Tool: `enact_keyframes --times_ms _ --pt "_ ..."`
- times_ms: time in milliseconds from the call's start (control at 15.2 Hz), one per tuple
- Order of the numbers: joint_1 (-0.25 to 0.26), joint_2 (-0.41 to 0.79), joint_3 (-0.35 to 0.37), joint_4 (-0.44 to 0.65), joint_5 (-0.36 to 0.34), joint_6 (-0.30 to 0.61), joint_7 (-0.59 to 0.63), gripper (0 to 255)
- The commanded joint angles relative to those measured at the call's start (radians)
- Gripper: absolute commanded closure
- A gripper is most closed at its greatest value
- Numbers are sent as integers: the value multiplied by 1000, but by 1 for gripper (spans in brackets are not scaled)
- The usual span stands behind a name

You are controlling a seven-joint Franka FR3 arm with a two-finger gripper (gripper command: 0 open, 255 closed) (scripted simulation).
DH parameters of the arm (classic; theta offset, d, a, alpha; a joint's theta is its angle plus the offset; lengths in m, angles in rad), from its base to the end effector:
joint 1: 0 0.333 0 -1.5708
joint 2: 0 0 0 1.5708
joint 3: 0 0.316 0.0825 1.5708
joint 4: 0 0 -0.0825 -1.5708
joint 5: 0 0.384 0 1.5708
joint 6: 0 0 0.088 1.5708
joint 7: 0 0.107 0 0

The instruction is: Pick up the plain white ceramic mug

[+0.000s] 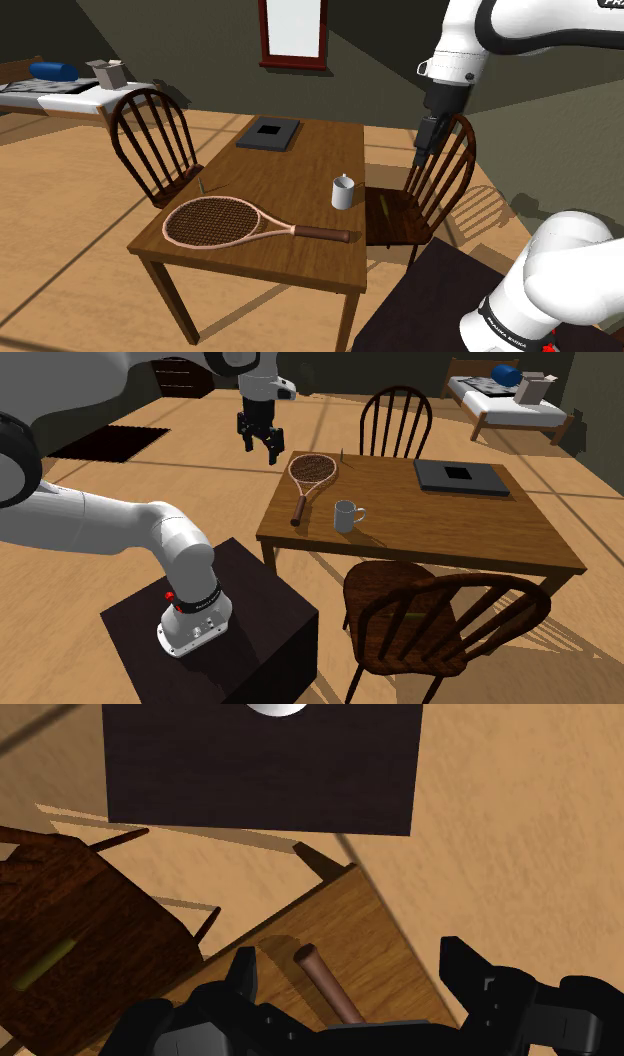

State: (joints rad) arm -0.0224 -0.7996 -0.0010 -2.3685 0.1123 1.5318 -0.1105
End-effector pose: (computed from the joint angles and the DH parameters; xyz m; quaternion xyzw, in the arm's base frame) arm 0.2989 0.0053 0.5862 -0.9972 -0.0448 0.0147 0.0576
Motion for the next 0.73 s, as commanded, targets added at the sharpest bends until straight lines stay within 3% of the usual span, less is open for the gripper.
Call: enact_keyframes --times_ms 0,660 --pt "0 0 0 0 0 0 0 0" --pt "-24 259 24 -68 -29 365 9 0"
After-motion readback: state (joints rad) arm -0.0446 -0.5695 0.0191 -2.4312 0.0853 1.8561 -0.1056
